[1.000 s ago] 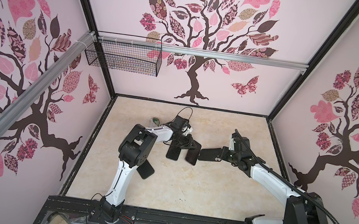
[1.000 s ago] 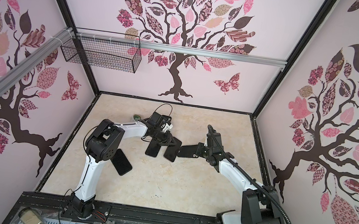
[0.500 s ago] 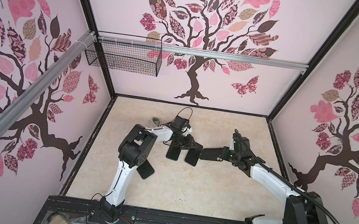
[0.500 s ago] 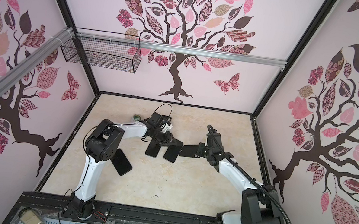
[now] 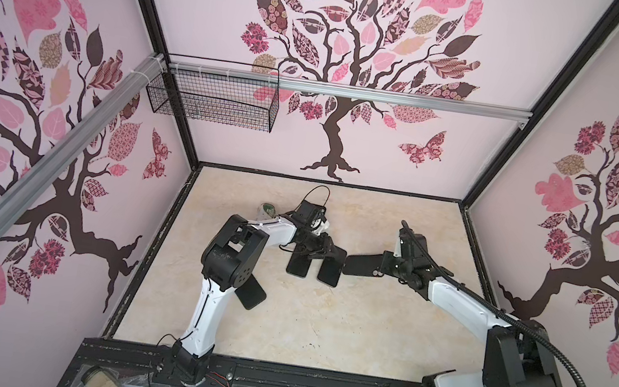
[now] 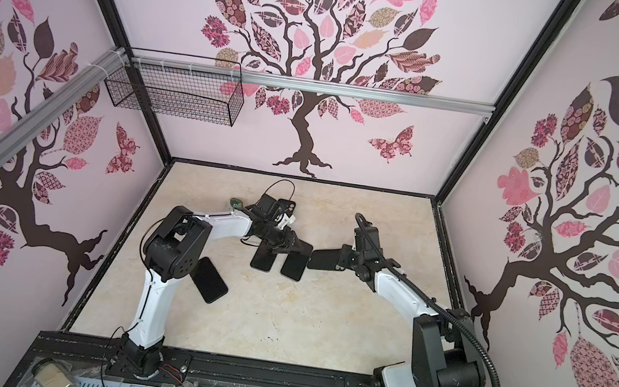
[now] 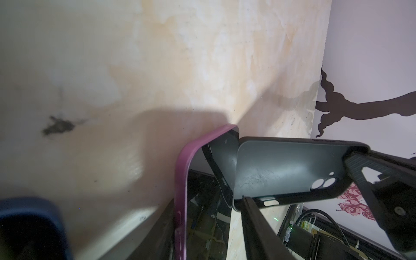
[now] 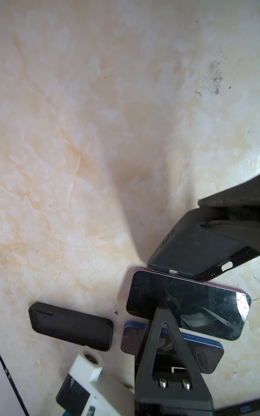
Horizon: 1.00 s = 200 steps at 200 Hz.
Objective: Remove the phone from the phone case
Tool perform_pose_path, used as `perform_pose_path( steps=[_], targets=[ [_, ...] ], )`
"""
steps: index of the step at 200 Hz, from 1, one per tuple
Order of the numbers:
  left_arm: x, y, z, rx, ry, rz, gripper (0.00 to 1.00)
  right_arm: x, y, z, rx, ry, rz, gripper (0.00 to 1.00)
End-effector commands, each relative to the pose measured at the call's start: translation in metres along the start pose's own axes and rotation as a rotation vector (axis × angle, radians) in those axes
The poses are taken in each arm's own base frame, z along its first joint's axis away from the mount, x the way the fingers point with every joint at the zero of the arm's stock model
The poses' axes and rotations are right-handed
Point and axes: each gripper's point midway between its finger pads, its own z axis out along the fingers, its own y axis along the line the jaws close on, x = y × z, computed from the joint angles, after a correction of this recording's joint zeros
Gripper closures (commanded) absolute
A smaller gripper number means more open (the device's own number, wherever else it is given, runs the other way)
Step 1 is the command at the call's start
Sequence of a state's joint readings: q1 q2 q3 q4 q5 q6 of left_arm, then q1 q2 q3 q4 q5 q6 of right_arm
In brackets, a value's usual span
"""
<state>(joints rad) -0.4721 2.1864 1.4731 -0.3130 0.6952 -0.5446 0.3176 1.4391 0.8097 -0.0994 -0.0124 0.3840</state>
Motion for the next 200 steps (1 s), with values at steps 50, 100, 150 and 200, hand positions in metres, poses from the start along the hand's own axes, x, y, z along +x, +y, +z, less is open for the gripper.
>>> perform_pose_path(
  steps=[50, 100, 150, 200],
  targets=[
    [-0.006, 0.001, -0.024, -0.111, -0.071, 0.058, 0.51, -0.014, -0.01, -0.006, 0.073, -0.048, -0.01, 1.0],
    [-0.018, -0.021, -0.049, -0.12, -0.146, 0.143, 0.51, -0.025, -0.003, -0.021, 0.04, -0.089, -0.014, 1.0],
    [-0.018, -0.097, -0.122, -0.058, -0.301, 0.48, 0.51, -0.043, 0.038, -0.082, -0.186, -0.207, -0.092, 1.0],
    [0.042, -0.135, -0.169, -0.046, -0.283, 0.844, 0.46, -0.006, 0.108, -0.13, -0.626, -0.008, -0.172, 1.0]
  ],
)
